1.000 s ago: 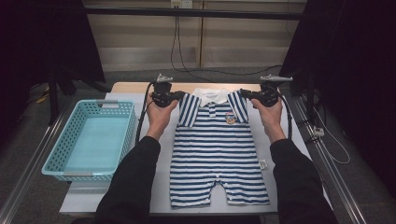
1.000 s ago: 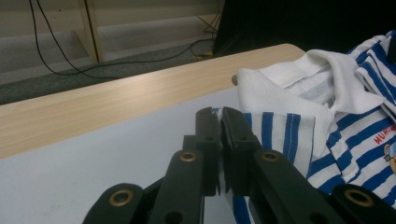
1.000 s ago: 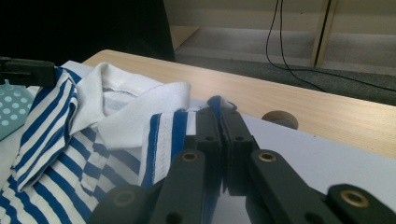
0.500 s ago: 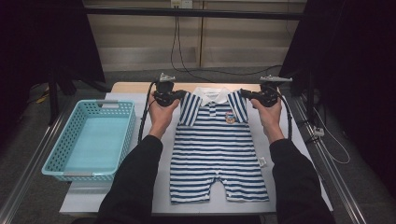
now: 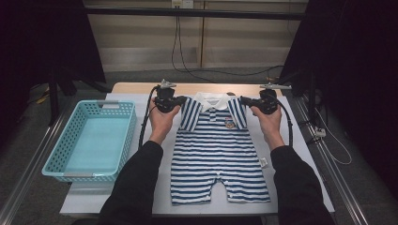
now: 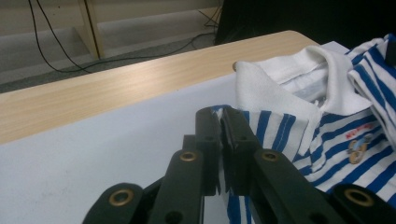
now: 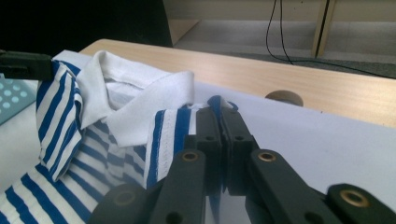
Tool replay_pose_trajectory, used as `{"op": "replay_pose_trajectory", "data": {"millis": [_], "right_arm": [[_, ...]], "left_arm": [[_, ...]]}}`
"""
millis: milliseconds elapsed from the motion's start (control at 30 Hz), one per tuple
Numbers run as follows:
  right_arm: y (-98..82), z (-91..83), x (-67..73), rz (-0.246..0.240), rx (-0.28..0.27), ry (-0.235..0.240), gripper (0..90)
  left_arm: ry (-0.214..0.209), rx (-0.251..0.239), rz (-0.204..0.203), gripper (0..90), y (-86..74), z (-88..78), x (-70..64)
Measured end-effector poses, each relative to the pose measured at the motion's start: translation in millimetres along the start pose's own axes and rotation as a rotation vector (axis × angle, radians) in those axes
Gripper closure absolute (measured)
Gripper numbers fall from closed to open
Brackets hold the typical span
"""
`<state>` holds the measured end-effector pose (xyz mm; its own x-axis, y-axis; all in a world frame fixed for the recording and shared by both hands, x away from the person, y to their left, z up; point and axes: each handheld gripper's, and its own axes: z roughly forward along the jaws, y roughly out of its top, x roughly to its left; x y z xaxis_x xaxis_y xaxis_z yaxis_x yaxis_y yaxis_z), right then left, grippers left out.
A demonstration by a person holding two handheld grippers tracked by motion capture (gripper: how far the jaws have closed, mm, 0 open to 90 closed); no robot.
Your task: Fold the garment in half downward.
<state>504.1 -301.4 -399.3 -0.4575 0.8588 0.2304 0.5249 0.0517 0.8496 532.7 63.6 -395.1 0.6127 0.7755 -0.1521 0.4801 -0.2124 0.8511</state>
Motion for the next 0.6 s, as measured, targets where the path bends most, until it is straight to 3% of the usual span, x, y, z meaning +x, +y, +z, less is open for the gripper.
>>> {"op": "replay_pose_trajectory", "data": {"millis": [600], "right_arm": [[-12.7,-14.0,13.0,-0.027,-0.011,0.018,88.1]], "left_arm": [[-0.025,-0.012,0.032,85.9,-8.2,-19.2,-9.1]]}}
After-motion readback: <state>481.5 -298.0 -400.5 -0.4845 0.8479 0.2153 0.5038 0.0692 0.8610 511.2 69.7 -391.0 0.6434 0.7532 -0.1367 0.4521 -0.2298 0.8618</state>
